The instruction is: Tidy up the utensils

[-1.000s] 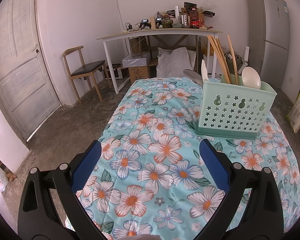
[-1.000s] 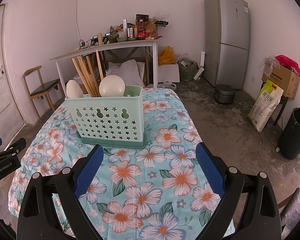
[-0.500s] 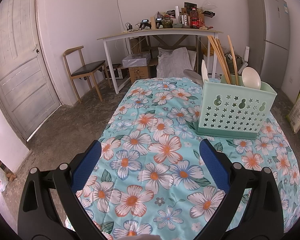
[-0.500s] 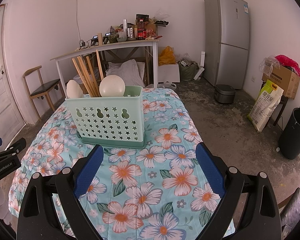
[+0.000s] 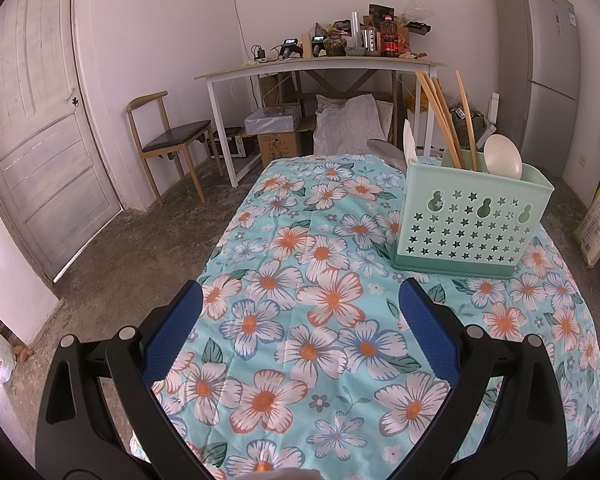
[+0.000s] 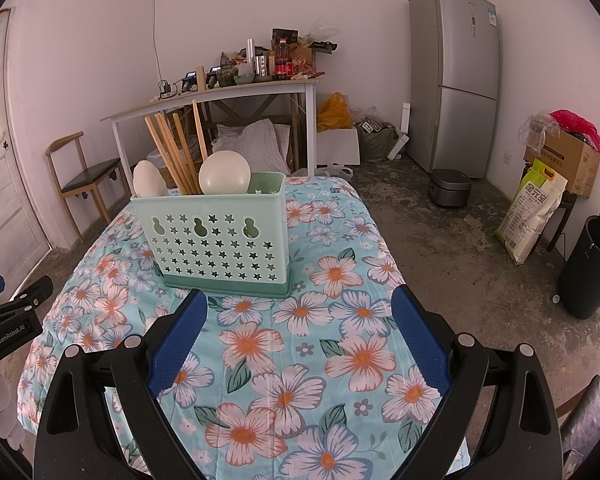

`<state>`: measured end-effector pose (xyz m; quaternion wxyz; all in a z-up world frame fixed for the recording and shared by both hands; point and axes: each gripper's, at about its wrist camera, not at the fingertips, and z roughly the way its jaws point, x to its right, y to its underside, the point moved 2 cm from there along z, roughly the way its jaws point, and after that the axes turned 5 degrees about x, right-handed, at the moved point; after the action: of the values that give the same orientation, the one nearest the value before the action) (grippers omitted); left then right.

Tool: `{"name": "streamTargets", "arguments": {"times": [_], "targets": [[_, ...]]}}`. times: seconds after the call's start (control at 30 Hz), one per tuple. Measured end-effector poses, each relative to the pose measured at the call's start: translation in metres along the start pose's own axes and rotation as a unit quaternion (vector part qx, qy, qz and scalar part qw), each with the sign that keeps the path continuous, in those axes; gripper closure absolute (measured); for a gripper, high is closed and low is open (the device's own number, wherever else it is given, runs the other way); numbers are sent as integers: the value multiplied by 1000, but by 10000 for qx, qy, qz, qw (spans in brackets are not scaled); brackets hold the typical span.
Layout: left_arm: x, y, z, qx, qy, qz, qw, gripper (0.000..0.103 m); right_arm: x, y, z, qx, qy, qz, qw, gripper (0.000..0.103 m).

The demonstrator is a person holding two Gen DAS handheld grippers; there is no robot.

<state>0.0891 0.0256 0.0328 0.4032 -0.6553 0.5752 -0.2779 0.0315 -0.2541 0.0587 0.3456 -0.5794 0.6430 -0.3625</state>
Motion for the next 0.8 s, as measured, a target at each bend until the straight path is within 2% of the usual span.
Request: {"name": "streamTargets", "arguments": {"times": [0.8], "targets": [[-1,-1,0,-11,5,-16,10000,8,-1,0,0,5,-6,-6,10000,12]]}}
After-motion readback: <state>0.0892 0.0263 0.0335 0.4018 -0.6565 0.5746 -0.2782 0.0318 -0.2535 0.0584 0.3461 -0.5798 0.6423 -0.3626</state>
